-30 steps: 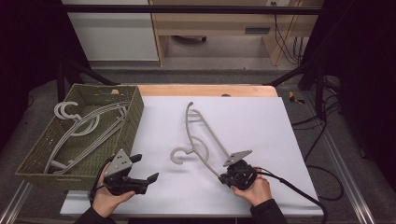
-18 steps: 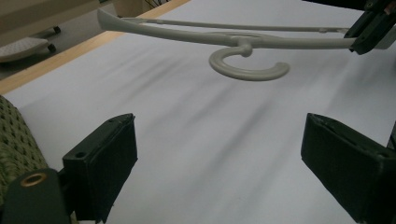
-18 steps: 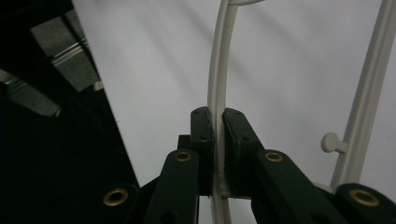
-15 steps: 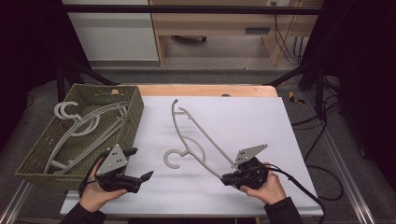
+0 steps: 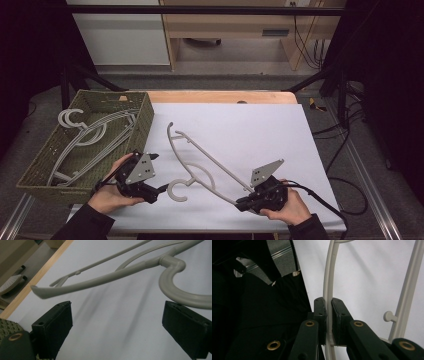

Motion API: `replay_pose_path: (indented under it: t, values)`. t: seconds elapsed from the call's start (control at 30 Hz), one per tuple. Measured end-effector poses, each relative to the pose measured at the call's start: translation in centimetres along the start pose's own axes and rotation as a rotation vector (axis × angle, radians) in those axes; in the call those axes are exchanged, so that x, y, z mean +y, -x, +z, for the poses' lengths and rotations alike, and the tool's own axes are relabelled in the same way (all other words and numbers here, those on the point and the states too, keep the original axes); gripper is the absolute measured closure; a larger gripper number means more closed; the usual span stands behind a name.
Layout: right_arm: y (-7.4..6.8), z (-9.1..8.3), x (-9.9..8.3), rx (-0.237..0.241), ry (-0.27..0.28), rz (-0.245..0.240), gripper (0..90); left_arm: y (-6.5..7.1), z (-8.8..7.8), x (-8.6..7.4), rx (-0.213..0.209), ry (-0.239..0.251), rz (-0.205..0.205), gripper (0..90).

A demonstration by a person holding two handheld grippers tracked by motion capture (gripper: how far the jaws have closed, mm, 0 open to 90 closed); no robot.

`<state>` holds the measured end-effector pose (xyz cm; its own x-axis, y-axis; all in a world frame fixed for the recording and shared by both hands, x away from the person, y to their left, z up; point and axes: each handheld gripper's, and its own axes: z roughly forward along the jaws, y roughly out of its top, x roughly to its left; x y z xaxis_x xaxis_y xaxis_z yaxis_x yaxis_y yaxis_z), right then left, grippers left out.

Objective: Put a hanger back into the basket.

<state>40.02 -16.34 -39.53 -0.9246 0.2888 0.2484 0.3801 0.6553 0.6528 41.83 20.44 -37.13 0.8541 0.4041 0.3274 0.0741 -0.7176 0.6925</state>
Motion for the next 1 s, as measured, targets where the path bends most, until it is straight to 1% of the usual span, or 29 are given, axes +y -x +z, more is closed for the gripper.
replay_pose_path:
  t: [0.03, 0.07, 0.1, 0.13, 0.17, 0.2, 0.23, 0.27, 0.3, 0.37, 0.43, 0.47, 0.53, 0.57, 0.6, 0.63, 0.67, 0.73, 0.8, 0.9, 1.0]
  values:
    - [0.0, 0.0, 0.0, 0.006, 0.000, -0.007, 83.2, 0.0, 0.2, 0.2, -0.007, -0.009, 0.018, 9.7]
    - [-0.1, 0.0, 0.0, 0.015, -0.007, -0.005, 83.2, 0.0, 0.4, 0.4, -0.013, -0.021, 0.036, 10.1]
    - [-0.2, 0.1, 0.0, 0.021, -0.003, -0.008, 83.1, 0.1, 0.7, 0.5, -0.013, -0.031, 0.059, 10.8]
    - [-0.2, 0.1, 0.0, 0.033, -0.002, -0.007, 83.2, 0.1, 0.9, 0.7, -0.008, -0.042, 0.087, 11.7]
    - [-0.2, 0.1, -0.1, 0.038, -0.006, -0.017, 83.1, 0.2, 1.2, 0.8, -0.004, -0.057, 0.119, 12.6]
    - [-0.3, 0.1, -0.1, 0.046, -0.010, -0.012, 83.1, 0.3, 1.4, 0.9, 0.002, -0.068, 0.150, 12.9]
    - [-0.3, 0.1, -0.1, 0.051, -0.011, -0.019, 83.2, 0.4, 1.6, 1.0, 0.008, -0.063, 0.168, 13.9]
    - [-0.3, 0.1, -0.1, 0.068, -0.013, -0.017, 83.1, 0.3, 1.6, 1.1, 0.014, -0.076, 0.210, 15.7]
    - [-0.4, 0.1, -0.1, 0.070, -0.020, -0.026, 83.2, 0.5, 1.8, 1.2, 0.014, -0.064, 0.229, 18.1]
    - [-0.4, 0.2, -0.1, 0.080, -0.022, -0.027, 83.1, 0.8, 2.2, 1.3, 0.006, -0.060, 0.279, 23.4]
    - [-0.5, 0.2, -0.2, 0.093, -0.026, -0.025, 83.1, 1.0, 2.5, 1.3, -0.005, -0.066, 0.330, 28.8]
    - [-0.6, 0.2, -0.1, 0.094, -0.033, -0.028, 83.1, 1.1, 2.7, 1.3, -0.013, -0.068, 0.342, 31.2]
    - [-0.5, 0.3, -0.2, 0.108, -0.033, -0.037, 83.1, 1.2, 2.9, 1.3, -0.029, -0.078, 0.383, 35.3]
    - [-0.6, 0.3, -0.2, 0.115, -0.037, -0.030, 83.1, 1.3, 3.0, 1.3, -0.024, -0.072, 0.395, 37.5]
    - [-0.6, 0.3, -0.2, 0.120, -0.039, -0.035, 83.1, 1.4, 3.1, 1.2, -0.027, -0.073, 0.406, 40.6]
    - [-0.6, 0.3, -0.2, 0.125, -0.039, -0.037, 83.1, 1.4, 3.2, 1.2, -0.034, -0.065, 0.406, 43.3]
    - [-0.7, 0.3, -0.2, 0.126, -0.045, -0.039, 83.1, 1.4, 3.1, 1.3, -0.026, -0.075, 0.426, 45.9]
    - [-0.7, 0.3, -0.2, 0.132, -0.042, -0.038, 83.1, 1.4, 3.1, 1.2, -0.030, -0.068, 0.442, 51.3]
    - [-0.7, 0.2, -0.2, 0.132, -0.044, -0.041, 83.1, 1.4, 3.1, 1.1, -0.036, -0.073, 0.461, 57.5]
    - [-0.7, 0.1, -0.2, 0.136, -0.042, -0.046, 83.0, 1.6, 3.0, 1.0, -0.037, -0.075, 0.489, 61.3]
    - [-0.7, 0.1, -0.2, 0.139, -0.046, -0.048, 83.0, 1.9, 3.1, 0.9, -0.027, -0.081, 0.511, 63.3]
